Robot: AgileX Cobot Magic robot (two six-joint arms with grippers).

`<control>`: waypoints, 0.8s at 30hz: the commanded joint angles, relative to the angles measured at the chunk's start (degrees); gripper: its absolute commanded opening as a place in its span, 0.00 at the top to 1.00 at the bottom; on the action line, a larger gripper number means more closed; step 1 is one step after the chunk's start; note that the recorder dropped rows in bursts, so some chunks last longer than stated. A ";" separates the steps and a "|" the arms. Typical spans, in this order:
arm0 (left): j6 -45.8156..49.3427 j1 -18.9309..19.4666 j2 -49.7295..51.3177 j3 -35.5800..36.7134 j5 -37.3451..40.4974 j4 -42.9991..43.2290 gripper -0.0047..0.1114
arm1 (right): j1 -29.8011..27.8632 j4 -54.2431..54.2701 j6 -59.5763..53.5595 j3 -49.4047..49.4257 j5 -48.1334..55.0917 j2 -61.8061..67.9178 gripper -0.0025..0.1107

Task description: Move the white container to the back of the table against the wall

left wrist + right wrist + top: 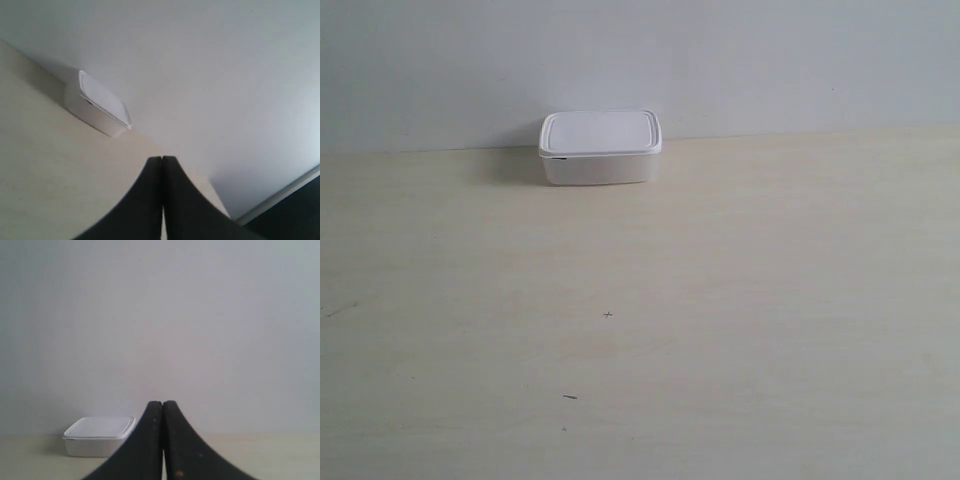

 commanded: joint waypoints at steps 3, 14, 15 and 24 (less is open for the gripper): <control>-0.21 1.03 -0.34 2.12 -2.10 8.07 0.96 | -0.35 -0.46 -0.62 7.18 -0.39 -0.79 0.98; -0.10 1.33 -0.34 4.74 -1.05 25.12 0.96 | -0.35 -0.46 -0.62 9.67 -2.79 -0.79 0.98; -0.10 1.33 -0.34 4.74 -0.22 25.12 0.96 | -0.35 -0.46 -0.62 9.67 -2.79 -0.79 0.98; -0.10 1.33 -0.34 4.74 0.00 25.12 0.96 | -0.35 -0.46 -0.62 9.67 -2.79 -0.79 0.98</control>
